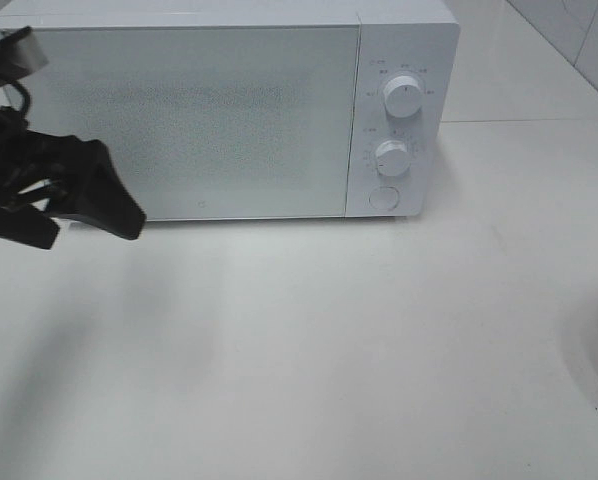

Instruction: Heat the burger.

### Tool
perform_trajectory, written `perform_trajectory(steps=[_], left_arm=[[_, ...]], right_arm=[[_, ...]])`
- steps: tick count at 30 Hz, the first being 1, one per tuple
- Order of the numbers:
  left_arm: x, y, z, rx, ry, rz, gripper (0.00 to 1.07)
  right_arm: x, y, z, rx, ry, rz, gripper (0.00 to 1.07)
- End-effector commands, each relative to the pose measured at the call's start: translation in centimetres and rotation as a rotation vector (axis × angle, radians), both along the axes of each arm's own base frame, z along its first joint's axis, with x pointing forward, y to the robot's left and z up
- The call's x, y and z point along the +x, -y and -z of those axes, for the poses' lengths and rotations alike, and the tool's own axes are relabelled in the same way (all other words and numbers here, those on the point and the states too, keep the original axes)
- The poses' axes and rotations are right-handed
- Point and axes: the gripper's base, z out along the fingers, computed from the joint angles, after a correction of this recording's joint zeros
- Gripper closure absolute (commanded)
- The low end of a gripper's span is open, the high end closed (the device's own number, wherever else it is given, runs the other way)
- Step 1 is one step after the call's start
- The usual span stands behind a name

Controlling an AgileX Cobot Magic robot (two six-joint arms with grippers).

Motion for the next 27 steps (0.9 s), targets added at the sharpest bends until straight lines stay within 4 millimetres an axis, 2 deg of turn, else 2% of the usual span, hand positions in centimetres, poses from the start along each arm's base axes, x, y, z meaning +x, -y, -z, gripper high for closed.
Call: perform_trajectory(steps=[1, 2, 3, 5, 6, 7, 8, 9, 12, 15, 16, 17, 19, 22, 24, 26, 27], left_arm=[[-0.9, -2.4, -0.9, 0.007, -0.057, -0.019, 0.15], [-0.9, -2.4, -0.9, 0.007, -0.057, -0.019, 0.15], [-1.2, -4.1, -1.6, 0.019, -0.063, -0.055, 0.15], [-1.3, -4.8, -1.8, 0.029, -0.059, -0.075, 0.15], [-1.7, -6.6, -2.5, 0.053, -0.048, -0.139, 0.15], [-2.0, -7.5, -2.9, 0.071, -0.040, -0.175, 0.15], [-2.0, -7.5, -2.9, 0.071, -0.040, -0.175, 0.15], [-2.5, -9.0, -3.5, 0.102, -0.032, -0.247, 0.15], [-3.5, -10.3, -4.6, 0.133, -0.017, -0.347, 0.15], [-4.9, -10.5, -5.2, 0.164, 0.016, -0.373, 0.15], [-6.0, -10.5, -5.2, 0.171, 0.030, -0.374, 0.15], [-6.0, -10.5, -5.2, 0.171, 0.030, -0.374, 0.15], [-7.7, -10.3, -5.0, 0.171, 0.050, -0.376, 0.15], [-8.3, -10.2, -4.8, 0.173, 0.052, -0.375, 0.15], [-10.8, -10.0, -4.8, 0.184, 0.106, -0.377, 0.15], [-11.4, -10.0, -4.8, 0.186, 0.121, -0.378, 0.15], [-12.7, -10.0, -4.8, 0.199, 0.158, -0.383, 0.15]], right_arm=[[-0.3, 0.0, -0.1, -0.001, 0.040, -0.001, 0.36], [-0.3, 0.0, -0.1, -0.001, 0.040, -0.001, 0.36], [-0.3, 0.0, -0.1, -0.001, 0.040, -0.001, 0.36], [-0.3, 0.0, -0.1, -0.001, 0.040, -0.001, 0.36], [-0.3, 0.0, -0.1, -0.001, 0.040, -0.001, 0.36], [-0.3, 0.0, -0.1, -0.001, 0.040, -0.001, 0.36], [-0.3, 0.0, -0.1, -0.001, 0.040, -0.001, 0.36], [-0.3, 0.0, -0.1, -0.001, 0.040, -0.001, 0.36], [-0.3, 0.0, -0.1, -0.001, 0.040, -0.001, 0.36], [-0.3, 0.0, -0.1, -0.001, 0.040, -0.001, 0.36], [-0.3, 0.0, -0.1, -0.001, 0.040, -0.001, 0.36], [-0.3, 0.0, -0.1, -0.001, 0.040, -0.001, 0.36], [-0.3, 0.0, -0.1, -0.001, 0.040, -0.001, 0.36], [-0.3, 0.0, -0.1, -0.001, 0.040, -0.001, 0.36], [-0.3, 0.0, -0.1, -0.001, 0.040, -0.001, 0.36], [-0.3, 0.0, -0.1, -0.001, 0.040, -0.001, 0.36], [-0.3, 0.0, -0.1, -0.001, 0.040, -0.001, 0.36]])
